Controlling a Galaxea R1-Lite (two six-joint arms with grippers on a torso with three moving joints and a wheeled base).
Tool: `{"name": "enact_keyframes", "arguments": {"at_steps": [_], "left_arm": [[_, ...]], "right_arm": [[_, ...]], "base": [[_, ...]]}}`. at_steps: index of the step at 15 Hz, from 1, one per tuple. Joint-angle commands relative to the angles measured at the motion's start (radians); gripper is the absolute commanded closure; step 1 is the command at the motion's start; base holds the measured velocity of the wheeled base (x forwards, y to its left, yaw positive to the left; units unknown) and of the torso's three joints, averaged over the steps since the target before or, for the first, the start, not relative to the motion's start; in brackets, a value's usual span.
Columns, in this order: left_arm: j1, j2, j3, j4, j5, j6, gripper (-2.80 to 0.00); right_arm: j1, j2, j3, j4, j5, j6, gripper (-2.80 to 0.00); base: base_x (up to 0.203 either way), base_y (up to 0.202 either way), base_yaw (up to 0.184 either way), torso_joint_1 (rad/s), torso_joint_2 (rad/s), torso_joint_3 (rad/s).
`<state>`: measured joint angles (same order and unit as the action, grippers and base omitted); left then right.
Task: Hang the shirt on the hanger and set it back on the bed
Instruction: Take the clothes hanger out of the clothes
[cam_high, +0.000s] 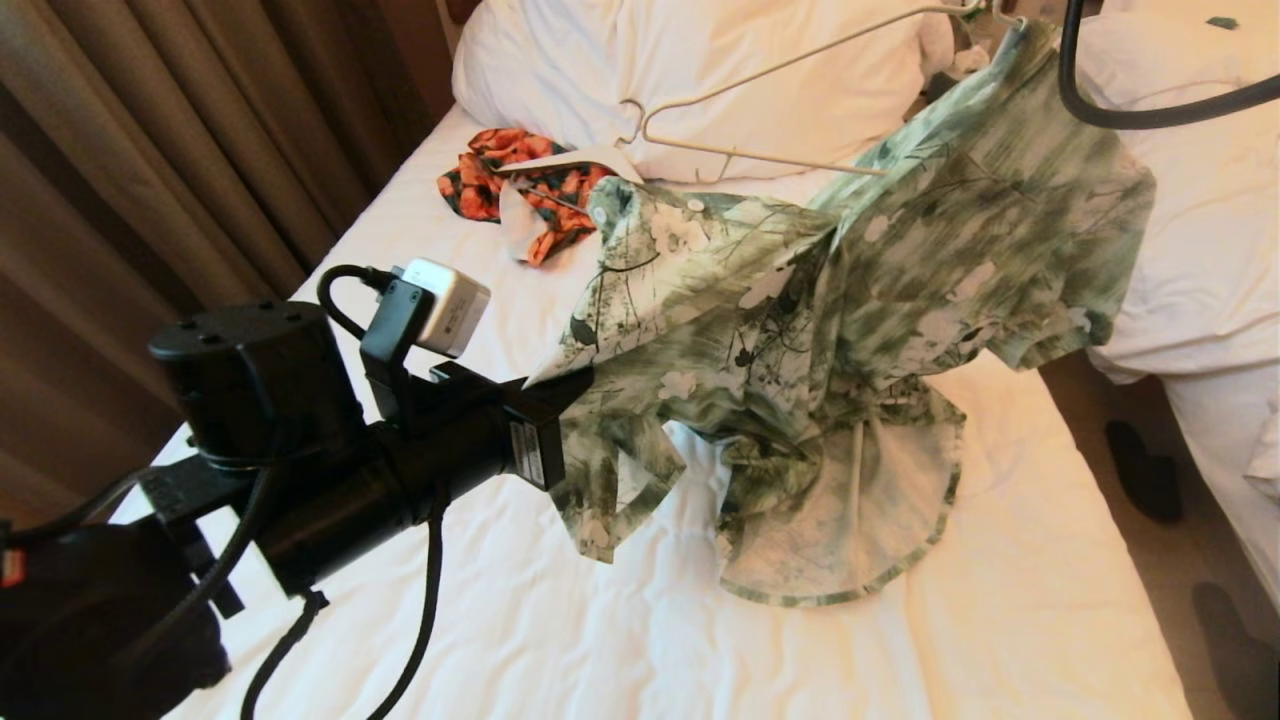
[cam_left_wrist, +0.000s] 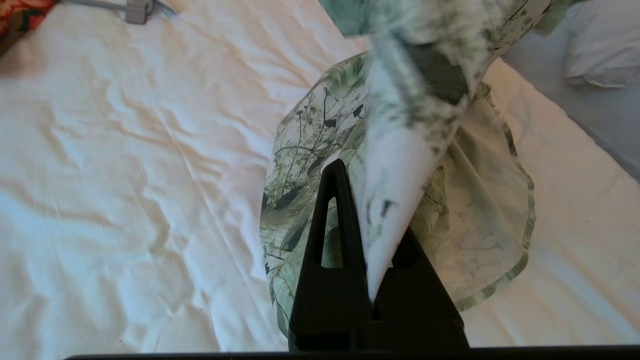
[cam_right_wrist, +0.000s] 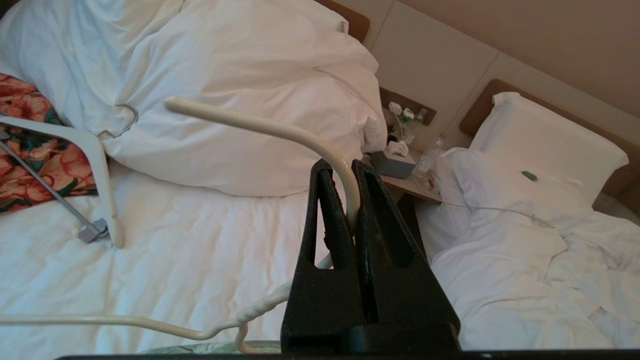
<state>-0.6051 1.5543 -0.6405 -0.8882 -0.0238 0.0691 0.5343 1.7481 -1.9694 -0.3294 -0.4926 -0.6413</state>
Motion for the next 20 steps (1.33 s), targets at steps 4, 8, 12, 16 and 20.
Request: {"name": "enact_keyframes", "arguments": {"at_steps": [4,8,12,16,20], "left_arm": [[-0.019,-0.013,0.103,-0.045,0.012,-0.01,0.0],[-0.128,0.001,0.045,-0.038,0.151,-0.002,0.0],[-0.203,0.067,-0.011,-0.039,0.18,0.063,-2.8],[-0.206,0.141,-0.047,-0.043,0.18,0.107,-2.8],[-0.222,0.125,-0.066,-0.043,0.178,0.107,-2.8]], "right_arm": [[-0.01,0.004,0.001,-0.006,-0.003,-0.003,0.0],[0.007,0.008,0.001,-0.007,-0.003,-0.003,0.0],[0.028,0.014,0.002,-0.01,-0.003,-0.001,0.0],[0.029,0.014,0.003,-0.013,-0.003,0.002,0.0],[0.028,0.023,0.004,-0.019,-0.003,0.015,0.0]], "base": [[0.0,0.0,0.0,0.0,0.0,0.0],[0.0,0.0,0.0,0.0,0.0,0.0],[0.0,0.0,0.0,0.0,0.0,0.0],[0.0,0.0,0.0,0.0,0.0,0.0],[0.0,0.0,0.0,0.0,0.0,0.0]]}}
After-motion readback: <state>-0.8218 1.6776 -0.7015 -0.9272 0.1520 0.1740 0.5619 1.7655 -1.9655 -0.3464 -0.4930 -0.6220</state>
